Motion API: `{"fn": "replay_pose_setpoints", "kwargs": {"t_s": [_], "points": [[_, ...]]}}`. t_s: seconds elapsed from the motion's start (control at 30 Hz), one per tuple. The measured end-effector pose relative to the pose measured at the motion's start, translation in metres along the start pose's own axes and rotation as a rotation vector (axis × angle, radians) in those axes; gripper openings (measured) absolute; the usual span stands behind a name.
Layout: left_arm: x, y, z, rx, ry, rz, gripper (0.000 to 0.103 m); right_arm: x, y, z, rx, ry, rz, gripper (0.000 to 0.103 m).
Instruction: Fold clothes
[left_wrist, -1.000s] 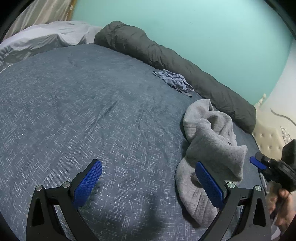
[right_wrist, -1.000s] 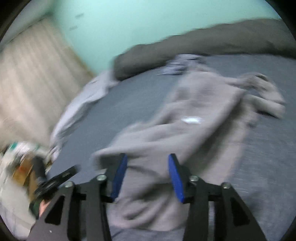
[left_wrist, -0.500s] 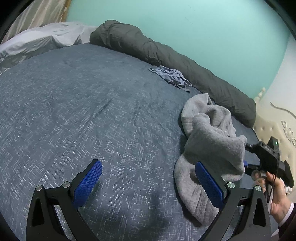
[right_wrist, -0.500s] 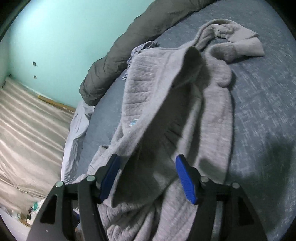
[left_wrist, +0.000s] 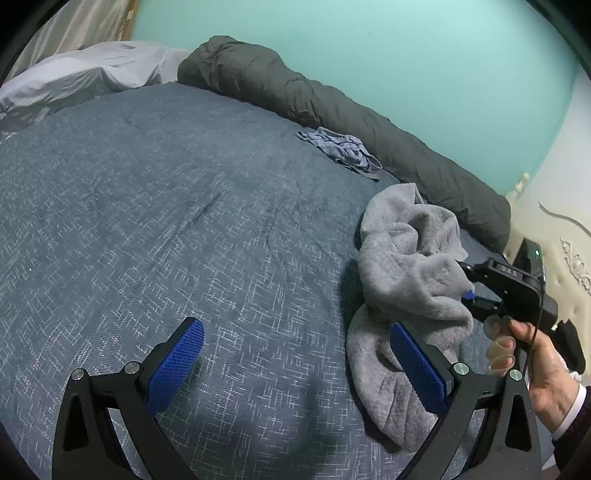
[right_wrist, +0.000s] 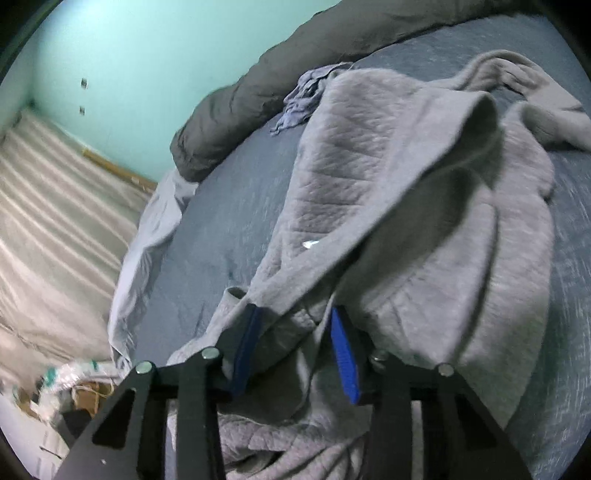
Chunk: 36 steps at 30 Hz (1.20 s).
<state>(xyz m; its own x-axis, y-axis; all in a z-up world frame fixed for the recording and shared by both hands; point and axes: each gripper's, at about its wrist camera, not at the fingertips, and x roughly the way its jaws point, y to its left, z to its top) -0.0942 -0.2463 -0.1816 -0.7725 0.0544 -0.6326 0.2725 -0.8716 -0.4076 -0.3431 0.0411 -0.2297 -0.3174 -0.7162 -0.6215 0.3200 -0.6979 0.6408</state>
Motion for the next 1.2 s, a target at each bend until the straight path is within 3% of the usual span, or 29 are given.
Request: {"fn": "replay_pose_setpoints", "kwargs": {"t_s": [0.1,0.17,0.23,0.3,0.47,0.6,0.8,1.07,1.1,1.13,1.2], "points": [[0.001,0.002,-0.001,-0.003,0.001,-0.001,0.103,0.008,0.01,0.001,-0.032,0.004,-0.002,0.038],[0.002,0.003,-0.001,-0.01,0.001,-0.004,0.103,0.013,0.014,0.001,-0.056,0.013,-0.02,0.031],[0.003,0.004,-0.001,-0.01,0.003,-0.006,0.103,0.018,0.015,-0.001,-0.084,0.03,-0.057,0.013],[0.004,0.004,-0.002,-0.009,0.005,-0.007,0.103,0.021,0.018,-0.002,-0.108,0.032,-0.075,0.004],[0.005,0.009,-0.003,-0.021,0.005,-0.008,0.103,0.023,0.037,-0.002,-0.181,-0.002,-0.05,0.002],[0.004,0.013,-0.002,-0.032,0.001,-0.008,0.103,0.033,0.079,-0.004,-0.282,-0.021,0.034,0.002],[-0.001,0.025,0.001,-0.062,-0.017,-0.005,0.103,0.07,0.154,-0.025,-0.42,0.051,0.173,0.002],[-0.006,0.043,0.003,-0.111,-0.034,0.013,0.103,0.105,0.202,-0.05,-0.478,0.228,0.274,0.006],[-0.006,0.044,0.003,-0.113,-0.035,0.013,0.103,0.102,0.198,-0.05,-0.46,0.235,0.284,0.013],[-0.006,0.044,0.003,-0.112,-0.035,0.012,0.103,0.095,0.193,-0.049,-0.458,0.219,0.277,0.03],[-0.005,0.043,0.002,-0.109,-0.033,0.009,0.103,0.074,0.18,-0.04,-0.447,0.164,0.25,0.038]]}}
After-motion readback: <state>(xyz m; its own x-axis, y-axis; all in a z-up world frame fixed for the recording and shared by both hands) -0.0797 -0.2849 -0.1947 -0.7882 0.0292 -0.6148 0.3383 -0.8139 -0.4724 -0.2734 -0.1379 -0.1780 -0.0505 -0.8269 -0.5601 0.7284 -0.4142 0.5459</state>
